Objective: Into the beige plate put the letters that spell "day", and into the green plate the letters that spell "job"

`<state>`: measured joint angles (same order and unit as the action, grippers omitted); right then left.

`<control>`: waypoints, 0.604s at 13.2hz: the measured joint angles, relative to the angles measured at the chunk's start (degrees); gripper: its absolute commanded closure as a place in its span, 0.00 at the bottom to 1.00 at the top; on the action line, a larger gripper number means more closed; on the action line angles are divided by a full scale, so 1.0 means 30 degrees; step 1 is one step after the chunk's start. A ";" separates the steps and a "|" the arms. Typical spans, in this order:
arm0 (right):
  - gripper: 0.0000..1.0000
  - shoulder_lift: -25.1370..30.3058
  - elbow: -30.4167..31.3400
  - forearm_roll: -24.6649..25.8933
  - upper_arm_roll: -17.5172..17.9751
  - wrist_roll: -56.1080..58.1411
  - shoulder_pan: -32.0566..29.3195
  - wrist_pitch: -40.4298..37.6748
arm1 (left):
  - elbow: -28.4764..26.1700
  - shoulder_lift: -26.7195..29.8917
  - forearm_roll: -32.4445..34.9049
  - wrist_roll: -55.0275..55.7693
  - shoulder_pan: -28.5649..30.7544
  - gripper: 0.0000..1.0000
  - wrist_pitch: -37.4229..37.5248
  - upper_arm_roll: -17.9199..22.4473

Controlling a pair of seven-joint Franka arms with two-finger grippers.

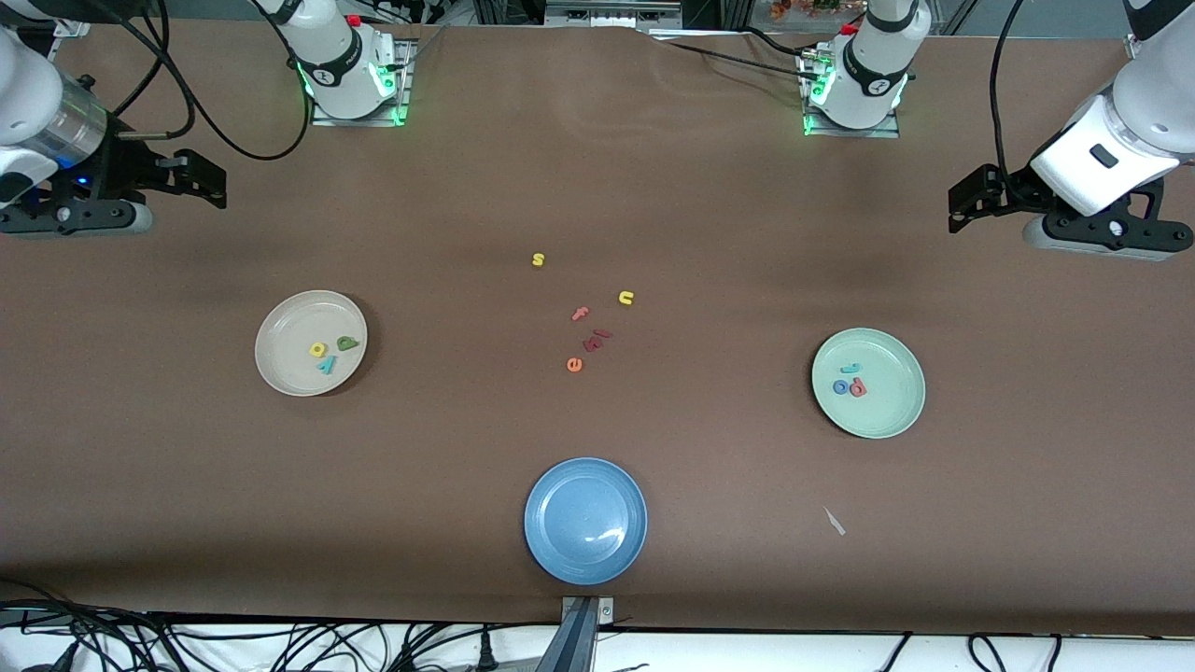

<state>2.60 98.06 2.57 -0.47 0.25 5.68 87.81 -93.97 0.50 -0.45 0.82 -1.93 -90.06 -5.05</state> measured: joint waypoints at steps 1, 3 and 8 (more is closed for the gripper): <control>0.00 0.0000 -0.0005 -0.0231 -0.0109 0.0167 -0.0078 0.0000 | 0.0000 0.0000 0.0000 0.0002 -0.0018 0.00 0.0002 -0.0040; 0.00 -0.0005 -0.0005 -0.0816 -0.0519 0.0303 -0.0237 0.0017 | 0.0000 0.0000 -0.0001 0.0003 -0.0043 0.00 0.0004 -0.0098; 0.00 -0.0005 -0.0006 -0.0992 -0.0601 0.0327 -0.0356 0.0269 | 0.0000 -0.0002 -0.0001 0.0012 -0.0098 0.00 0.0009 -0.0409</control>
<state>2.58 98.04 -0.41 -2.27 1.23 4.61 88.62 -93.97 0.50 -0.45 0.85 -2.22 -90.04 -6.27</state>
